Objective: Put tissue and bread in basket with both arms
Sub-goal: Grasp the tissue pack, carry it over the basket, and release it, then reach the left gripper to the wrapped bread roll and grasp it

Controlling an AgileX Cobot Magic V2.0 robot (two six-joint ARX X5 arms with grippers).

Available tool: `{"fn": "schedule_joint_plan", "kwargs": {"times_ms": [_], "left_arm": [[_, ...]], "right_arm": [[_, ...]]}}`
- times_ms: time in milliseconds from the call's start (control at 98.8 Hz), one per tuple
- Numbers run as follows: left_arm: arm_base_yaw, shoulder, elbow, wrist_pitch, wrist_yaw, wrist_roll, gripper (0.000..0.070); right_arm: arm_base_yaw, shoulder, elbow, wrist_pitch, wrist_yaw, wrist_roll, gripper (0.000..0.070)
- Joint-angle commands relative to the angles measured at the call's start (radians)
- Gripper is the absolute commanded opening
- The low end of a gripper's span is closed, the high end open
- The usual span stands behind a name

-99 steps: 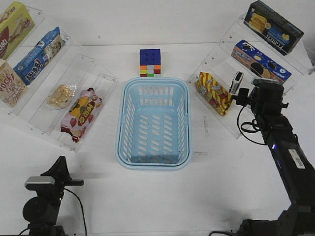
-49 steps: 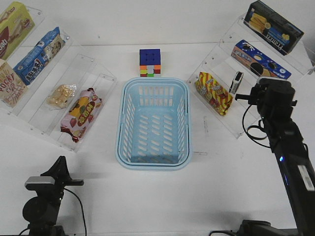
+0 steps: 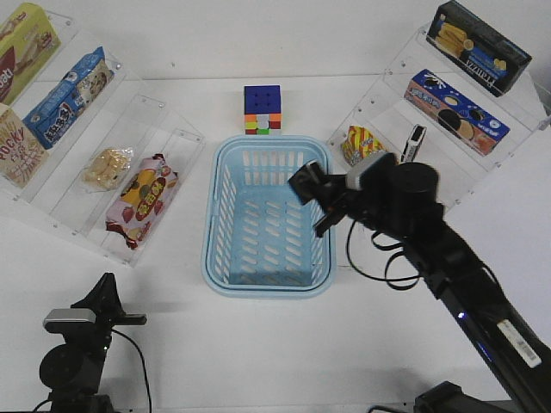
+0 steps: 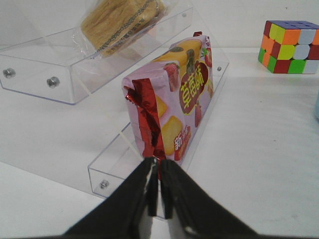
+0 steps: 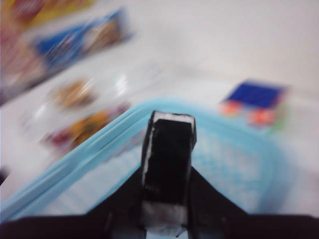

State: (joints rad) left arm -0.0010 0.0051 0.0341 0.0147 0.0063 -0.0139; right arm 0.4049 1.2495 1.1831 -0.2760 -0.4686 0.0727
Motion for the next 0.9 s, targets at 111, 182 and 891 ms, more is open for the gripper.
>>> {"fn": "schedule_joint_plan", "kwargs": {"times_ms": [111, 182, 891], "left_arm": [[0.002, -0.002, -0.02, 0.014, 0.002, 0.002, 0.0001], [0.002, -0.002, -0.02, 0.015, 0.001, 0.002, 0.0001], [0.002, 0.002, 0.075, 0.021, 0.052, -0.541, 0.0001]], "right_arm": [[0.113, 0.105, 0.01, 0.014, 0.007, -0.072, 0.0322], [0.121, 0.12, 0.01, 0.014, 0.006, -0.072, 0.0345], [-0.165, -0.505, -0.436, 0.293, 0.346, -0.042, 0.0]]}}
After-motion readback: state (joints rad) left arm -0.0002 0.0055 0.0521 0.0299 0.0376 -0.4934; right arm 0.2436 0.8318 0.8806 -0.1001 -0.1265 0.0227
